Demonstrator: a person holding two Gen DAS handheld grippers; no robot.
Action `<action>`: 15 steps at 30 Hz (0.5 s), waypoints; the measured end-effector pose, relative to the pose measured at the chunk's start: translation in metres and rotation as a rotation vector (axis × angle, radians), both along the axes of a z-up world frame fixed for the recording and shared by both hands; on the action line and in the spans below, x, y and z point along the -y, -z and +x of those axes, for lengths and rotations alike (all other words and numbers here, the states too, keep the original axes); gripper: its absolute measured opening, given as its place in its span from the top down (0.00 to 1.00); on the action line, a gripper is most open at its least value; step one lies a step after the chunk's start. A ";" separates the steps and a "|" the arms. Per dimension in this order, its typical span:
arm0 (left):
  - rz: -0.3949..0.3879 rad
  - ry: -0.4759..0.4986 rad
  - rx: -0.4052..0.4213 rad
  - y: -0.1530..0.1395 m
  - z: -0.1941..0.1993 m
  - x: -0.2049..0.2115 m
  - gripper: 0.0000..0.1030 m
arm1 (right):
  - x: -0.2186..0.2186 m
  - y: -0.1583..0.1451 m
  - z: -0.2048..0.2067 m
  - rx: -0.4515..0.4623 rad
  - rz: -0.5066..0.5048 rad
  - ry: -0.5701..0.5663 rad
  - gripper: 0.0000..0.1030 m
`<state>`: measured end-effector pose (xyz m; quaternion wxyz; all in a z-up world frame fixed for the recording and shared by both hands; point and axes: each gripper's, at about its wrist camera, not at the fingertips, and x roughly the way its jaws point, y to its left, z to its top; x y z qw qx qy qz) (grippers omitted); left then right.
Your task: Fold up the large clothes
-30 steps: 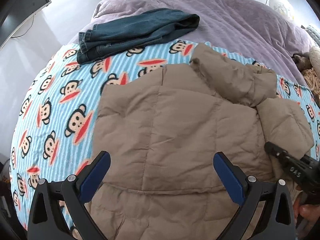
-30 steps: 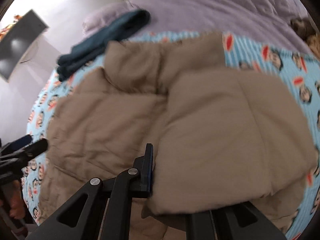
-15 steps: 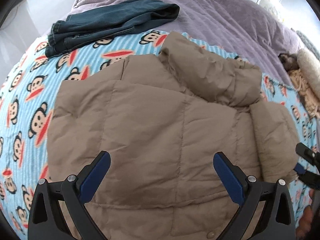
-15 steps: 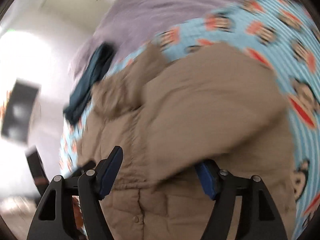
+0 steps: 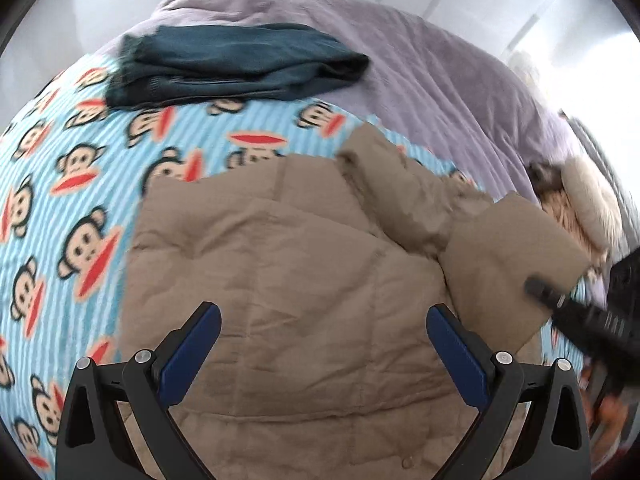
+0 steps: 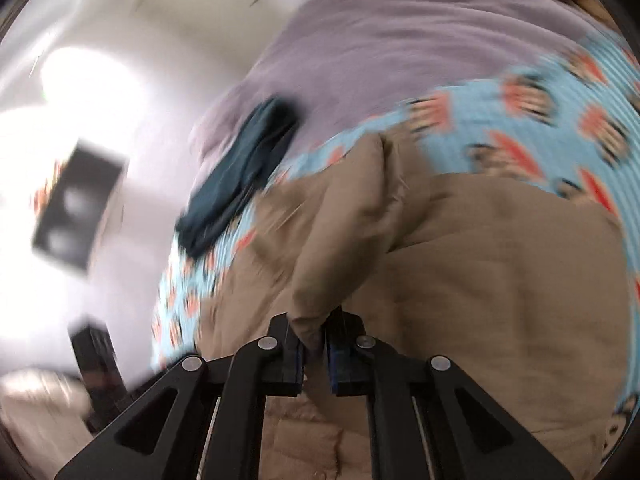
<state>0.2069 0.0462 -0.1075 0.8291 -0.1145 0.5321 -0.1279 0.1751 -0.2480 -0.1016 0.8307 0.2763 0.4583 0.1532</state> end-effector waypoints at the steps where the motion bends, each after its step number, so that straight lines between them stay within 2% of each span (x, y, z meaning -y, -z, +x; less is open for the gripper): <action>1: -0.015 -0.009 -0.001 -0.001 0.000 -0.005 0.00 | -0.013 0.003 0.000 -0.013 -0.017 -0.038 0.89; 3: -0.045 -0.012 -0.003 -0.004 0.001 -0.013 0.00 | -0.046 0.012 0.001 -0.070 -0.088 -0.115 0.78; 5: -0.083 -0.007 -0.008 -0.005 0.002 -0.019 0.00 | -0.067 0.019 -0.002 -0.095 -0.149 -0.157 0.22; 6: -0.094 -0.007 -0.015 -0.004 0.002 -0.021 0.00 | -0.075 0.021 -0.006 -0.092 -0.168 -0.178 0.17; 10: -0.170 0.001 -0.066 0.008 0.007 -0.024 0.00 | -0.074 0.025 -0.025 -0.122 -0.178 -0.196 0.17; 12: -0.191 0.012 -0.096 0.018 0.008 -0.019 0.00 | -0.052 0.032 -0.042 -0.165 -0.144 -0.159 0.17; 15: -0.155 0.045 -0.137 0.039 0.011 -0.004 0.00 | -0.010 0.050 -0.064 -0.267 -0.040 -0.062 0.17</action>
